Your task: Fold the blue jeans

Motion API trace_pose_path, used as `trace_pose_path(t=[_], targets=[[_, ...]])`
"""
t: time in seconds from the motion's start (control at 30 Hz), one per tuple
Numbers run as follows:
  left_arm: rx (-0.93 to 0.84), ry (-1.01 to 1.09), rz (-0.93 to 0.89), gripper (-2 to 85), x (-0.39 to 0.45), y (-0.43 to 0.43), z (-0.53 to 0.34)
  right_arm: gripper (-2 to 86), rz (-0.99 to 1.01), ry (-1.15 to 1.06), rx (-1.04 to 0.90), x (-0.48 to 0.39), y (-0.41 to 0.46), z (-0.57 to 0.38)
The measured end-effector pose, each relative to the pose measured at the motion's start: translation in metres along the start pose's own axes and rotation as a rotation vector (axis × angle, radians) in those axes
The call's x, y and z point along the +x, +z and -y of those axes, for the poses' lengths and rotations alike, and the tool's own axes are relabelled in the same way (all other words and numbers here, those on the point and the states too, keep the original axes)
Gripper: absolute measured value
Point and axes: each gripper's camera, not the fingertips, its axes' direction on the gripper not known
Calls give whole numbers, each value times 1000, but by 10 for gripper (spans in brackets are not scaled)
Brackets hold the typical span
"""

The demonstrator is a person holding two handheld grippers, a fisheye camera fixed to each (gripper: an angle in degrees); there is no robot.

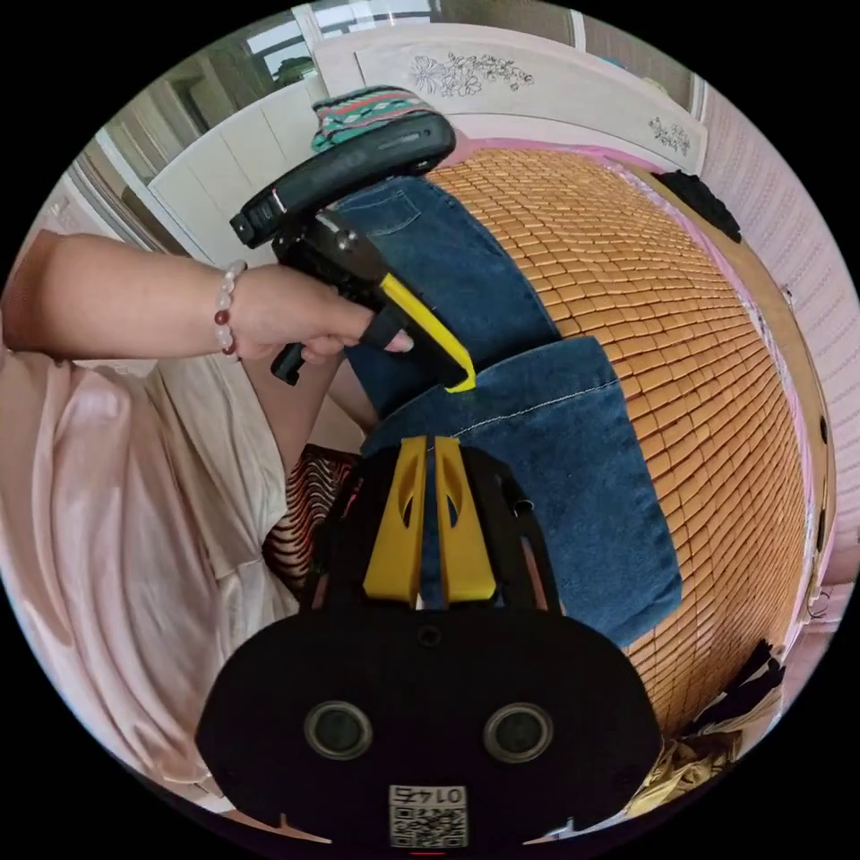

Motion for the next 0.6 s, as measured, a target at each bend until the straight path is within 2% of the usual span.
trace_pose_path(t=[0.07,0.17,0.23,0.33,0.5,0.6], targets=[[16,7,-16,-10,-4,-1,-7,120,-132,61,119,46,-7,14],[28,-18,-38,-10,-9,-4,-16,176,-97,126,65,106,21,44],[35,7,-14,-10,-7,-6,-21,171,-9,179,-19,137,49,59],[31,28,12,-8,-6,-9,-28,116,188,194,-209,163,96,71],[48,27,-12,8,-15,-15,-41,71,225,170,-200,177,99,66],[51,34,-7,46,-18,-24,-50,22,266,169,-138,185,88,54]])
